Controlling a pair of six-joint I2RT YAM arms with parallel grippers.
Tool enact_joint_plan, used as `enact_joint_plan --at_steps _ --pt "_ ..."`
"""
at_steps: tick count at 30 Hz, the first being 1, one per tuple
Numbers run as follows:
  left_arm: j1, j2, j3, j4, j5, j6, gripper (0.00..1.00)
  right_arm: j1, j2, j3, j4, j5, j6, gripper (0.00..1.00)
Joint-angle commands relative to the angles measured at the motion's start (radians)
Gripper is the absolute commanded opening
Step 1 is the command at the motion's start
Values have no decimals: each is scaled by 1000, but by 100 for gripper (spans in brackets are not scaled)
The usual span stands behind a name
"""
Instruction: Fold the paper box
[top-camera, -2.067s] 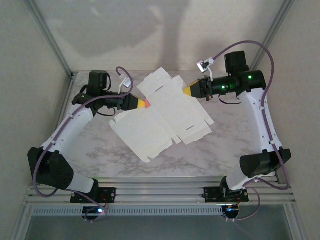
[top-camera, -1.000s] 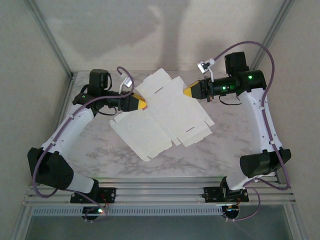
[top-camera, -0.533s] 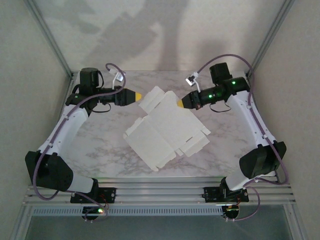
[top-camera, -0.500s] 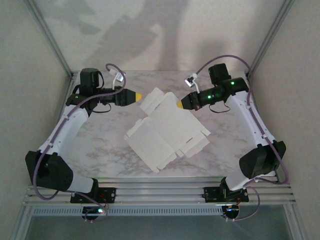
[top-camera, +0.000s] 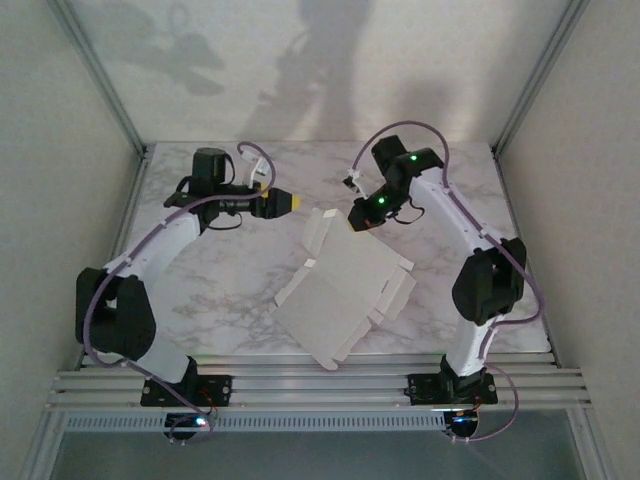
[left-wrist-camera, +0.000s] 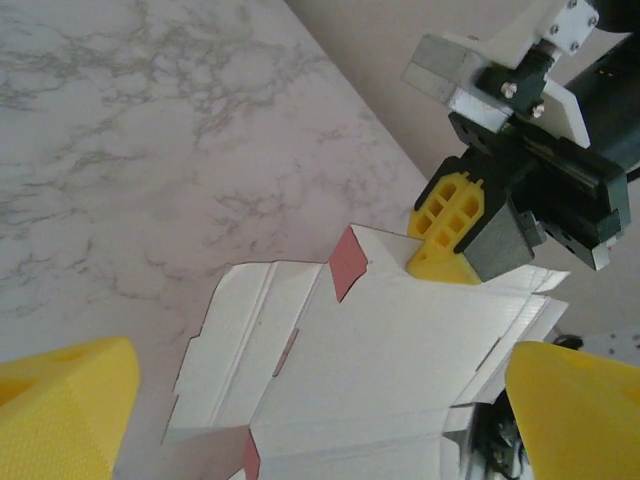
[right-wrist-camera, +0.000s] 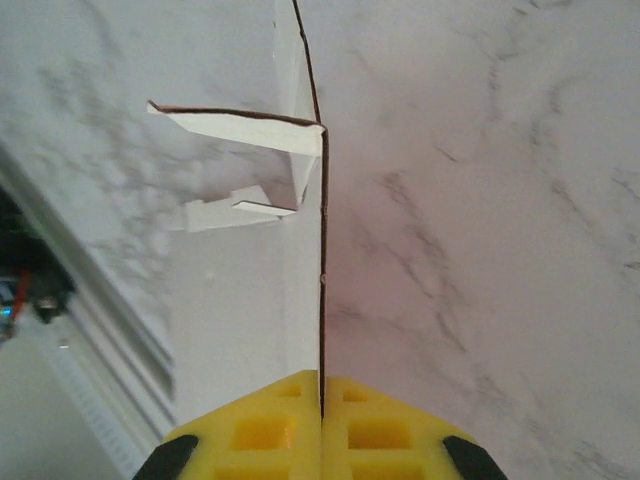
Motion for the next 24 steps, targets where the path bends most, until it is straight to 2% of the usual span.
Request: enact_joint_plan --at_steps 1,6,12,16,24 --pt "-15 28 -25 94 -34 50 91 19 5 35 -30 161 9 0" --pt "-31 96 -40 136 -32 80 85 33 -23 -10 24 135 0 0" --pt "-43 182 -5 173 19 114 85 42 -51 -71 72 94 -13 0" --pt "-48 241 45 108 91 212 82 42 -51 -82 77 73 -20 0" --pt "-55 349 161 -178 168 484 77 42 -57 -83 70 -1 -34 0"
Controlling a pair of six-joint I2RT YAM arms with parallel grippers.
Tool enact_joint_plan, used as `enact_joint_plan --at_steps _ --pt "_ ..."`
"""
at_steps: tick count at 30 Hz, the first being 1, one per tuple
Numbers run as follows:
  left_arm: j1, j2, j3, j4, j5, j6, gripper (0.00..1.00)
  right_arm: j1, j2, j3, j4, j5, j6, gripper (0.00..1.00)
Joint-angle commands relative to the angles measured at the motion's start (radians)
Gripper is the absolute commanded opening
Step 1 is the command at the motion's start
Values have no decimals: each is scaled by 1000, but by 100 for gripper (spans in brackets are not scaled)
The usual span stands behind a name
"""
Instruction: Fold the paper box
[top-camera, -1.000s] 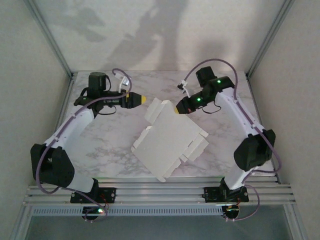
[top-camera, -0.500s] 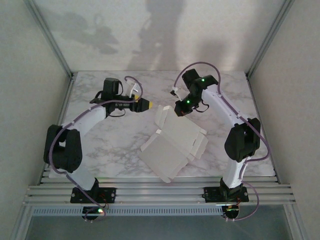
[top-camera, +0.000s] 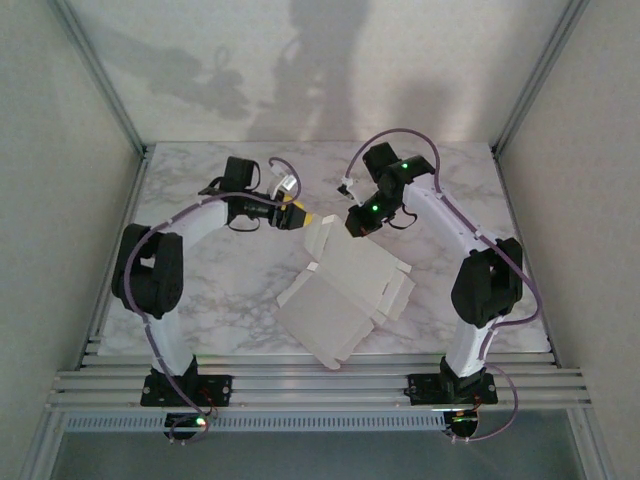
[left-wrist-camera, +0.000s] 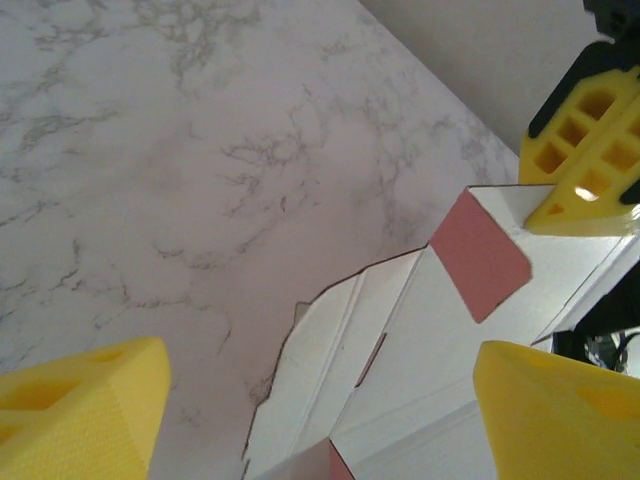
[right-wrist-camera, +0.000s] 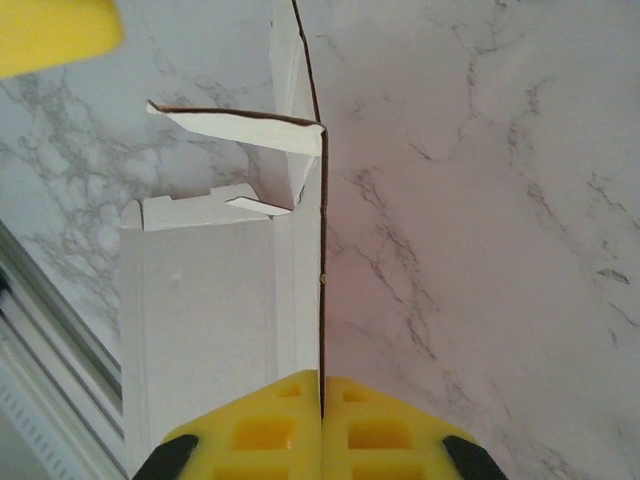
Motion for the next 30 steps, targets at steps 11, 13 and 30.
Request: enact_joint_plan --at_steps 11,13,30 --pt "-58 110 130 -354 98 317 42 6 -23 9 -19 -33 -17 0" --pt "-59 105 128 -361 97 322 38 6 -22 6 -16 -27 -17 0" --pt "-103 27 97 -293 -69 194 8 8 -11 -1 -1 41 1 0"
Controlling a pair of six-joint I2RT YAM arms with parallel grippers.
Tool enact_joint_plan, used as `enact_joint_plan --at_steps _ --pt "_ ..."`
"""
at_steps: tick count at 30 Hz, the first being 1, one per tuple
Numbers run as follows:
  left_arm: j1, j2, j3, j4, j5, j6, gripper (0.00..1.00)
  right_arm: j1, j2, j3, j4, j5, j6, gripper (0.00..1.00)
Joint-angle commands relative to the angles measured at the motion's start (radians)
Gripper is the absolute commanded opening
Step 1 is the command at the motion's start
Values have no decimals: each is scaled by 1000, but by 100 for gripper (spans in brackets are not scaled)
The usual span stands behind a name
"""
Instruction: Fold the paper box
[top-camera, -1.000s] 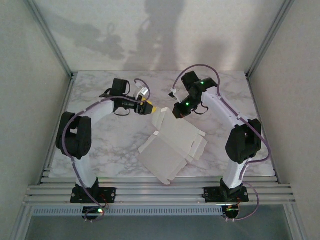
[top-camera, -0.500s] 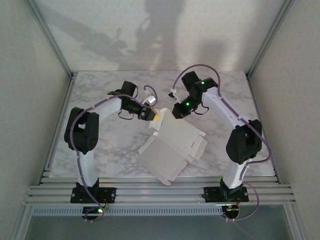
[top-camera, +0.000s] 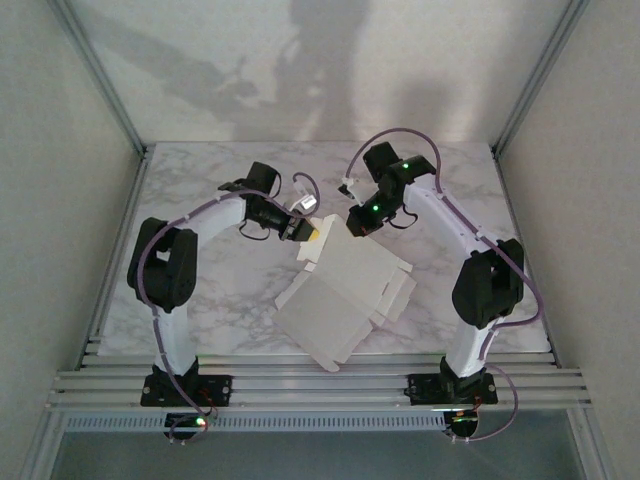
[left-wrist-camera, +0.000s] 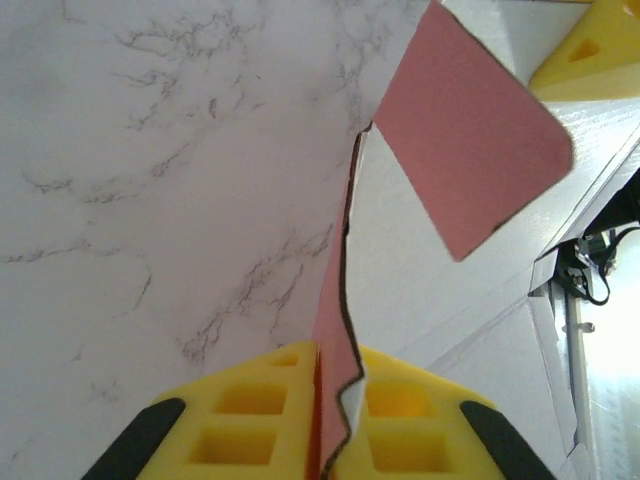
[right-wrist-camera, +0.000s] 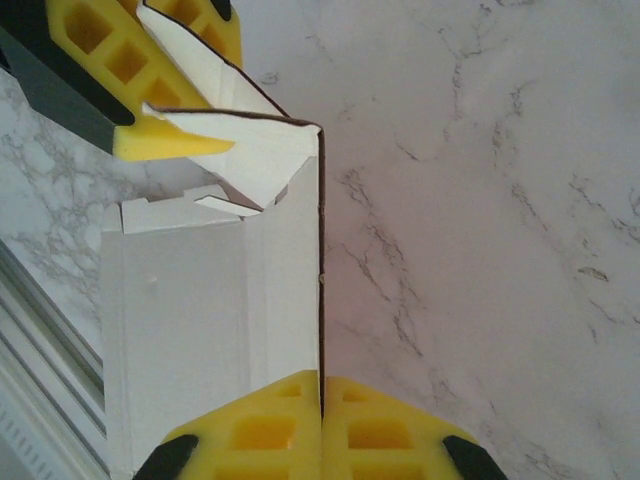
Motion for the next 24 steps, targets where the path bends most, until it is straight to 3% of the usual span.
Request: enact_joint_plan --at_steps 1,5,8,10,14,24 --pt "-13 -37 -1 16 -23 -31 7 6 -8 0 -2 6 8 0" --pt "-35 -43 -10 64 -66 -80 2 6 -8 9 8 -4 23 0" --pt "-41 -79 -70 224 -118 -195 0 6 -15 8 30 -1 49 1" --pt "-45 -117 -127 354 -170 -278 0 5 -28 -5 63 26 76 11" --pt "-54 -170 -220 558 -239 -390 3 7 -79 -61 170 139 154 18" --pt "-93 -145 -206 606 -344 -429 3 0 -221 -141 308 353 259 44"
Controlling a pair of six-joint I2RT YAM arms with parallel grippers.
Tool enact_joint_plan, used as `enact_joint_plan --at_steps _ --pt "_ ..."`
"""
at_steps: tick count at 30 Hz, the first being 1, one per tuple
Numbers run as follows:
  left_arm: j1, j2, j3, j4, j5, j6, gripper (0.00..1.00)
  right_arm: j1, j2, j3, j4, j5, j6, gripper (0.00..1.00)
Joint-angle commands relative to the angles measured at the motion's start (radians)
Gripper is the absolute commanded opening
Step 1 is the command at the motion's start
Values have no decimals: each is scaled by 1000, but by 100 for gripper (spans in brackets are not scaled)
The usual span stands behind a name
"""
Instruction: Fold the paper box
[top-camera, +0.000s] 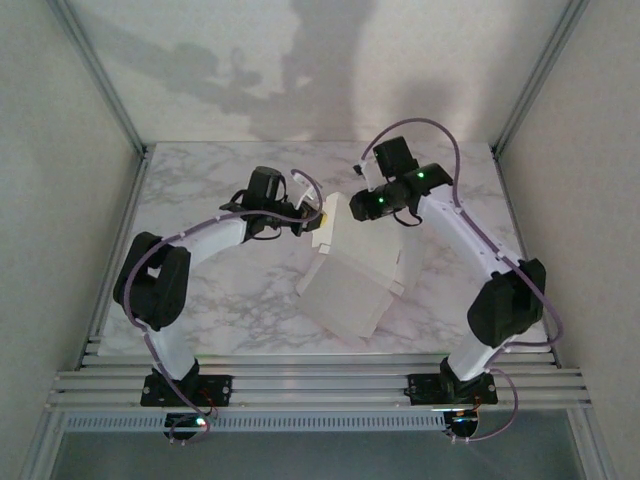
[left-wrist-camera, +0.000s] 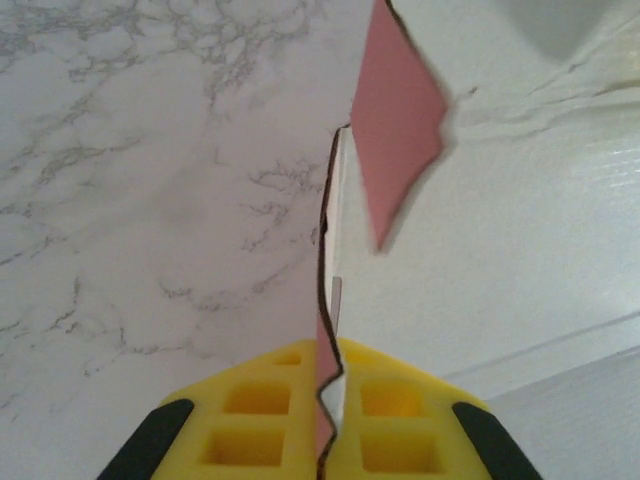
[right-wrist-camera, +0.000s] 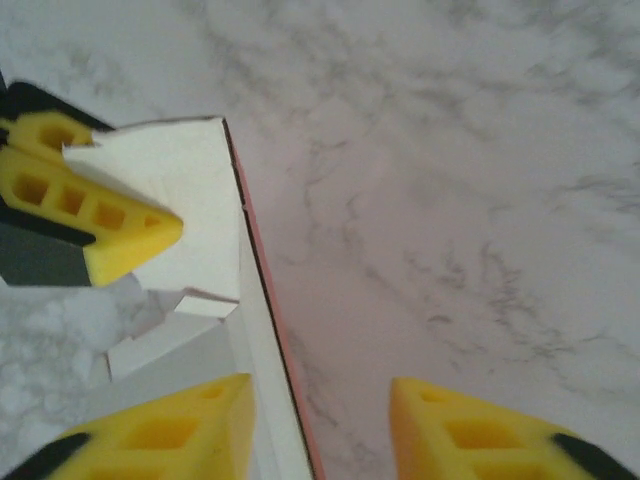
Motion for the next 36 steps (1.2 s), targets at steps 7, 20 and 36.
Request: enact_joint_plan --at_steps 7,20,36 --pt "-20 47 68 7 -137 -50 6 -16 -191 -112 109 63 150 61" --pt "-35 133 150 -4 -240 -55 7 63 -349 -697 475 -50 454 25" --pt "-44 207 227 -41 -284 -126 6 69 -143 -904 666 -3 534 0"
